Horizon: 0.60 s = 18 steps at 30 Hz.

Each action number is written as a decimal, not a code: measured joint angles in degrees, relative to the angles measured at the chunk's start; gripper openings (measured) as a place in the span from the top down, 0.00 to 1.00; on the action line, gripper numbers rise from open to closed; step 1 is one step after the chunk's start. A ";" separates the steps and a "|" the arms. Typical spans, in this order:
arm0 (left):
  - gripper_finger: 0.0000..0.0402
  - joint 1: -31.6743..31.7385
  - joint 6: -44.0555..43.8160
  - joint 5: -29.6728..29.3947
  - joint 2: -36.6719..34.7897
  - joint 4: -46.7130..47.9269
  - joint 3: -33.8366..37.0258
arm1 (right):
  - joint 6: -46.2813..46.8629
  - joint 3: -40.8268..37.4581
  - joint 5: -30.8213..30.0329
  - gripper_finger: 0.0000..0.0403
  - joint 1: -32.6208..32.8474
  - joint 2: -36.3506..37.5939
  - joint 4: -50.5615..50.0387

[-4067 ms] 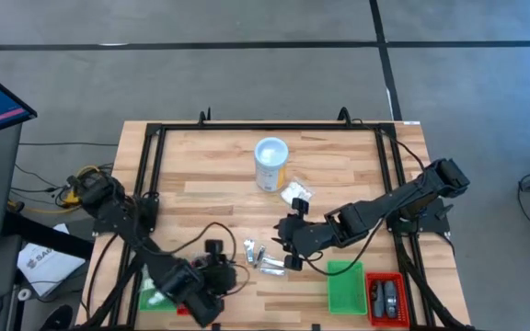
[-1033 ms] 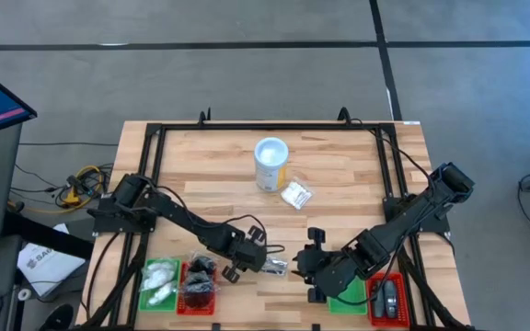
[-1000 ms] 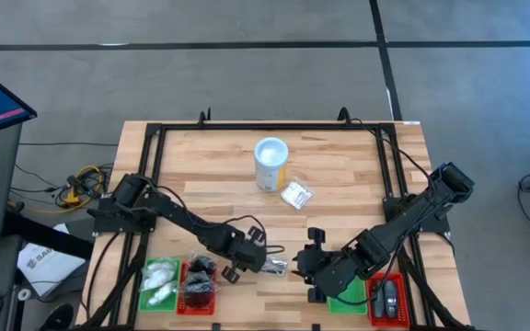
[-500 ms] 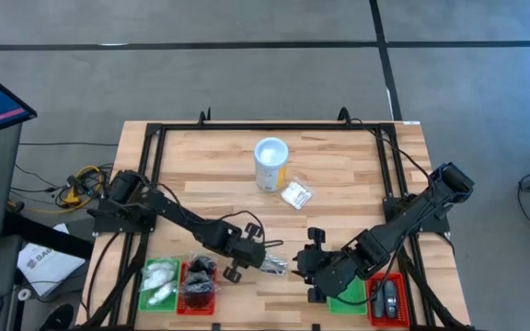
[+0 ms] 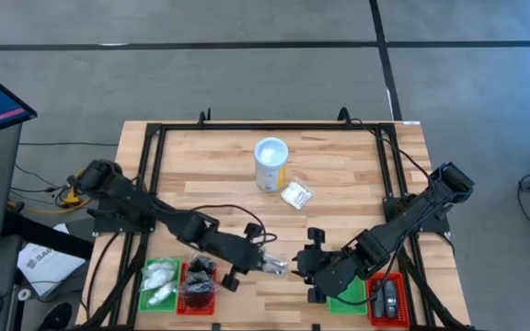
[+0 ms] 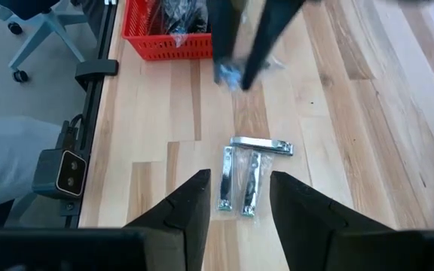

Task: Pick & Place Travel size toiletries
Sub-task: Put the nail cutter into the right green bin

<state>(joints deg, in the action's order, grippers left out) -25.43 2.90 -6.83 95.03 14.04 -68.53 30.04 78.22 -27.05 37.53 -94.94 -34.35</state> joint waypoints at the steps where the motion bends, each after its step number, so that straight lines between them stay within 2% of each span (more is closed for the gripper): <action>1: 0.88 -0.25 0.00 0.01 -0.78 -0.49 0.00 | 0.02 0.00 -0.02 0.68 -0.04 0.00 0.12; 13: 0.88 -1.22 -1.14 -0.50 -6.10 -11.27 -0.04 | 0.00 0.00 -0.40 0.68 -0.19 0.00 0.59; 18: 0.88 -1.22 -2.99 -0.66 -6.17 -16.83 -0.04 | 0.00 0.00 -5.78 0.68 -0.19 0.00 0.67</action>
<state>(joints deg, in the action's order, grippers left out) -26.65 -0.10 -7.49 88.87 -2.80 -68.58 30.04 78.22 -32.83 37.34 -94.94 -33.68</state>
